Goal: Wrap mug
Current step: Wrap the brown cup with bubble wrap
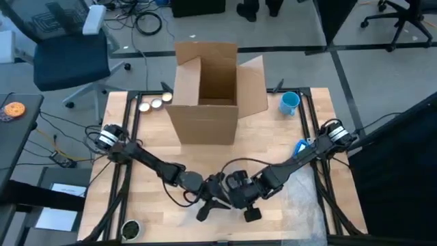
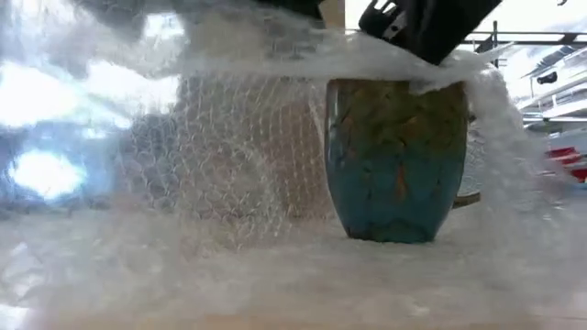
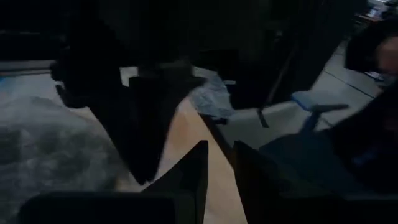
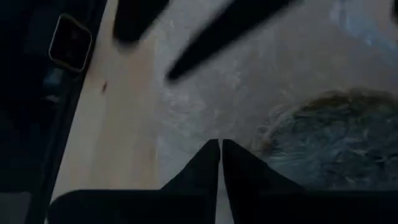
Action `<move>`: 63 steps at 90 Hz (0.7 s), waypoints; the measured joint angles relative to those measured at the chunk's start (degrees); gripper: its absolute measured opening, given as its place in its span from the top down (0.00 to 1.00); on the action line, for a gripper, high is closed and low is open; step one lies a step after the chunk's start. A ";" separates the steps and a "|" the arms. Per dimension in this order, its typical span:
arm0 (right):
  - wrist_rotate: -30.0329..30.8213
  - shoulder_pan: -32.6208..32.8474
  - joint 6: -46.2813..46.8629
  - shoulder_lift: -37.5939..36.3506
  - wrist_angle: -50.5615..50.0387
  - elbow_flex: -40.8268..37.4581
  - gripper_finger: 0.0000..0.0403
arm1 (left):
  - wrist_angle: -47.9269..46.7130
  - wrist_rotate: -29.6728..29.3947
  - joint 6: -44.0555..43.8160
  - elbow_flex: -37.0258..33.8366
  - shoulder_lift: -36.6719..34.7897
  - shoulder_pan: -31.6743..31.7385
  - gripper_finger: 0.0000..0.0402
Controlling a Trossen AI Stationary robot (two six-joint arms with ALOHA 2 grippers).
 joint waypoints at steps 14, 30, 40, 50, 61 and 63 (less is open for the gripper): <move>-0.06 -0.01 0.19 -0.02 -0.41 0.00 1.00 | -23.01 0.61 -4.57 0.02 -8.54 -2.16 0.85; -0.07 0.01 1.64 -0.02 -0.91 0.00 1.00 | -47.80 -5.99 -13.21 0.02 -15.66 -8.38 0.85; -0.17 0.01 2.90 -0.04 -1.68 0.00 1.00 | -53.55 -11.73 -15.61 -0.06 -15.73 -13.65 0.85; -0.20 0.00 3.66 -0.04 -1.79 0.00 1.00 | -50.13 -17.37 -15.78 -0.07 -14.90 -17.14 0.85; -0.20 -0.02 3.75 -0.04 -2.01 0.00 1.00 | -42.54 -24.02 -13.72 -0.07 -14.97 -18.75 0.85; -0.20 -0.02 3.78 -0.04 -2.11 0.00 1.00 | -40.72 -25.05 -12.63 -0.07 -14.99 -19.08 0.85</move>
